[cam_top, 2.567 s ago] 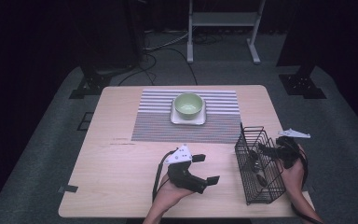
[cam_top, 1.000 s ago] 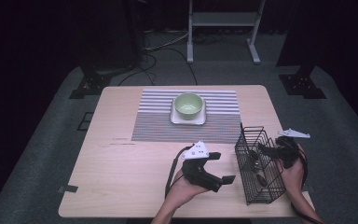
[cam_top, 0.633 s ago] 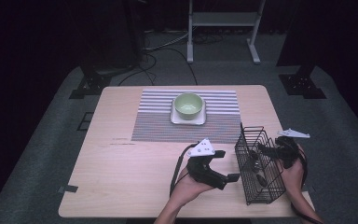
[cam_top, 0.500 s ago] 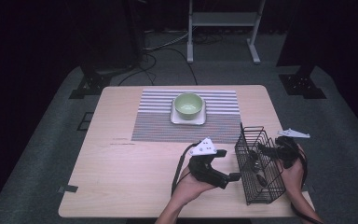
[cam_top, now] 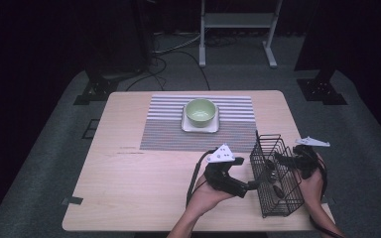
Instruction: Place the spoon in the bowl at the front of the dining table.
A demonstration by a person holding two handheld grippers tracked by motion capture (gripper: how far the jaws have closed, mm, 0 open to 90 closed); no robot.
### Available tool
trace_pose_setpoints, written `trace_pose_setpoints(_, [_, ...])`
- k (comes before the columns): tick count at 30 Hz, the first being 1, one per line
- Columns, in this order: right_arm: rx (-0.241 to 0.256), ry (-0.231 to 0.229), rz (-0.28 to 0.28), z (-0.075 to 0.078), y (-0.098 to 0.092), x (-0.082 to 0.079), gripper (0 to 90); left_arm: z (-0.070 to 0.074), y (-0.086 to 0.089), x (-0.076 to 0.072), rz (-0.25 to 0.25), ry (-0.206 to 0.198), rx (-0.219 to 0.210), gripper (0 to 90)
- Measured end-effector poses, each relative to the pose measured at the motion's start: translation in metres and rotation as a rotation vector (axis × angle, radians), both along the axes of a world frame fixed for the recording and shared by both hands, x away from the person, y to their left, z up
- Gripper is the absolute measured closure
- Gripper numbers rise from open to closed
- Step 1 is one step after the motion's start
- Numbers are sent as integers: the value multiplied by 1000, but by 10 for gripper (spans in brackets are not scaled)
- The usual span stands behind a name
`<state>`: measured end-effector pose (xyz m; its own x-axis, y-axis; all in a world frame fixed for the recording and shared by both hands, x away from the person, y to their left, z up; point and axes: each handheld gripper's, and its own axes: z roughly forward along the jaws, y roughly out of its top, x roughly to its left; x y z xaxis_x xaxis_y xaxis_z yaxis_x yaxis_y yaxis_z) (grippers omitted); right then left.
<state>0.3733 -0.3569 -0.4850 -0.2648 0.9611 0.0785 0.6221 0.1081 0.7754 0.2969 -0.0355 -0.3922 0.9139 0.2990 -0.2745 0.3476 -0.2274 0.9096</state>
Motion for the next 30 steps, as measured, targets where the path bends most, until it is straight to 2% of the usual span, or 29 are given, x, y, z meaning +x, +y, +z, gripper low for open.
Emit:
trace_pose_setpoints(2, [1, 0, 0, 0, 0, 0, 161, 1, -1, 1, -5, -2, 1, 97])
trace_pose_setpoints(16, [-1, 0, 1, 0, 0, 0, 161, 9, -13, 3, 12, 4, -3, 144])
trace_pose_setpoints(24, [-4, -2, 3, 0, 1, 0, 161, 14, -21, 6, 31, -4, 2, 244])
trace_pose_setpoints(30, [-5, -3, 4, 0, 1, 0, 161, 15, -25, 12, 49, -3, 33, 349])
